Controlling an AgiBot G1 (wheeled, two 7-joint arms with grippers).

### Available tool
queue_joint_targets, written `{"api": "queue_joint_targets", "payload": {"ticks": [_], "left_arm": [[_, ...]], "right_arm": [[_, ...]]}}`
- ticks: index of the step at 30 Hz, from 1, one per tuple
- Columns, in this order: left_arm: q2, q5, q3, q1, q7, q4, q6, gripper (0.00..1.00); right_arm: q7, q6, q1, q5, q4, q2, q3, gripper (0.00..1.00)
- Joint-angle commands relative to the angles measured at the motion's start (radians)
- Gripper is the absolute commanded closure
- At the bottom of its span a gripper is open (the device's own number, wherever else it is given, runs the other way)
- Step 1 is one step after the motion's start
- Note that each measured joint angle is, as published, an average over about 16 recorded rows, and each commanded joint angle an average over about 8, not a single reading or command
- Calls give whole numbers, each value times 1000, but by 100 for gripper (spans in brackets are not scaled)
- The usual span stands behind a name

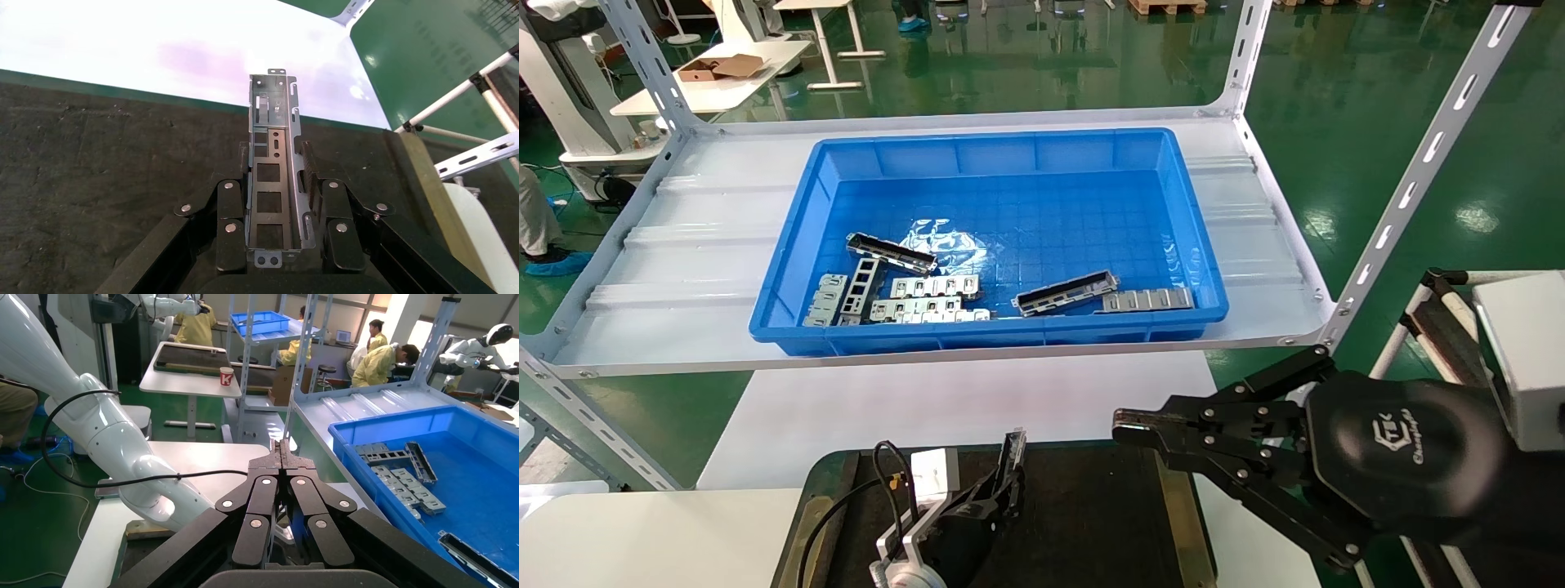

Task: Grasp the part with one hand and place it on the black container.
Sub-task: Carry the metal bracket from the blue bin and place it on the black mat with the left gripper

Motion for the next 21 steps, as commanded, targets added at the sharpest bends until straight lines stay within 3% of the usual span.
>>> {"api": "queue_joint_targets", "payload": {"ticks": [1,21], "left_arm": [[3,7,-2,3,-2,9,2,100],[76,100,-36,23,-43,150,44,100]], "right_arm": [[0,0,0,0,0,0,0,100],[0,0,0,0,0,0,0,100]]}}
